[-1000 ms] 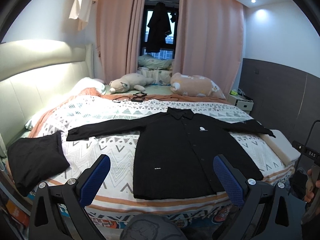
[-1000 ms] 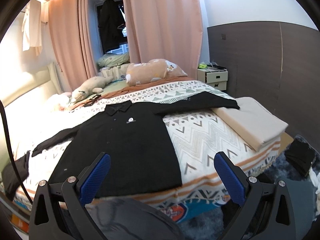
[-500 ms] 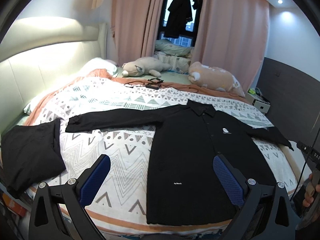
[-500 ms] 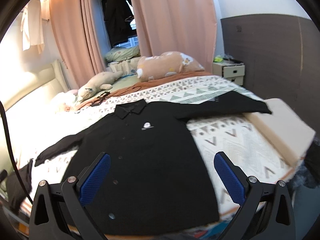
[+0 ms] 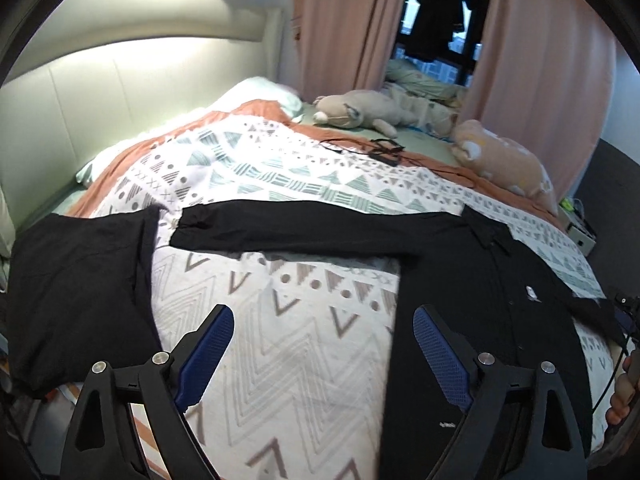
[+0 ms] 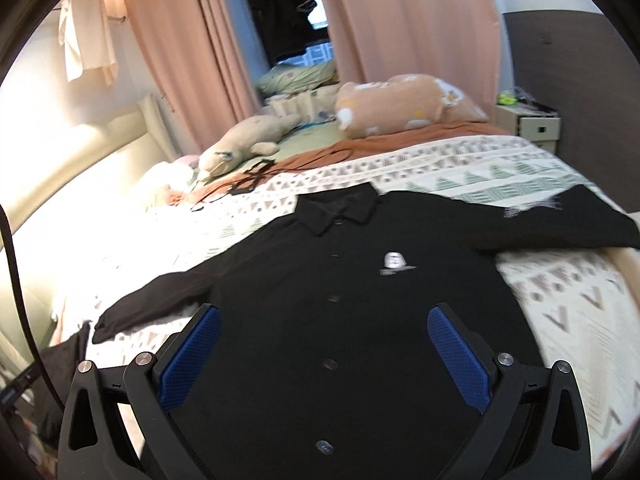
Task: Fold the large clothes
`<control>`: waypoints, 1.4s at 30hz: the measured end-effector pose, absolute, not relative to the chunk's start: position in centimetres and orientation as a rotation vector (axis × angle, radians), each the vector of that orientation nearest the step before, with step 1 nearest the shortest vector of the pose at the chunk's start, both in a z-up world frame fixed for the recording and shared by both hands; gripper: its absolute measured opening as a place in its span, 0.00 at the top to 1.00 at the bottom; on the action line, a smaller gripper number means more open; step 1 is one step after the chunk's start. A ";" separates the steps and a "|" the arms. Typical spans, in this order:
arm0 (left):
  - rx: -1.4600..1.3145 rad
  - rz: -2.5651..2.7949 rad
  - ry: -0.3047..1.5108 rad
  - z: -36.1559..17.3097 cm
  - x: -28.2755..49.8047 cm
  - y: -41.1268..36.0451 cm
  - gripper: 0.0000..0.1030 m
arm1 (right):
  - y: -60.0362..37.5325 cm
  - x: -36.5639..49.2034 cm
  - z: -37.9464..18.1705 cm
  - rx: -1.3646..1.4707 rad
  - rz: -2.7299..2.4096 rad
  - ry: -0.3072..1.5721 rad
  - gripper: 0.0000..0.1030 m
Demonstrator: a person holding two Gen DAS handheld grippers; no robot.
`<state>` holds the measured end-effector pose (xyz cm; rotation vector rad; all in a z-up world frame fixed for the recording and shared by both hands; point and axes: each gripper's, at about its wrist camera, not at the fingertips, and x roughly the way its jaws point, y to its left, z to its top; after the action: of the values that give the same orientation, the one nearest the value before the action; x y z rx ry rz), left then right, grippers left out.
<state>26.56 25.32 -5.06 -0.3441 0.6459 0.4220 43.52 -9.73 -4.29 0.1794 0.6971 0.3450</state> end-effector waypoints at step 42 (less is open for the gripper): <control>-0.949 0.757 0.745 -20.4 39.7 48.7 0.40 | 10.5 60.0 -15.7 0.162 0.641 0.920 0.65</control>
<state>39.69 48.73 -20.42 -0.9490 0.7453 0.7574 59.97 10.55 -15.70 0.1617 0.9199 0.6408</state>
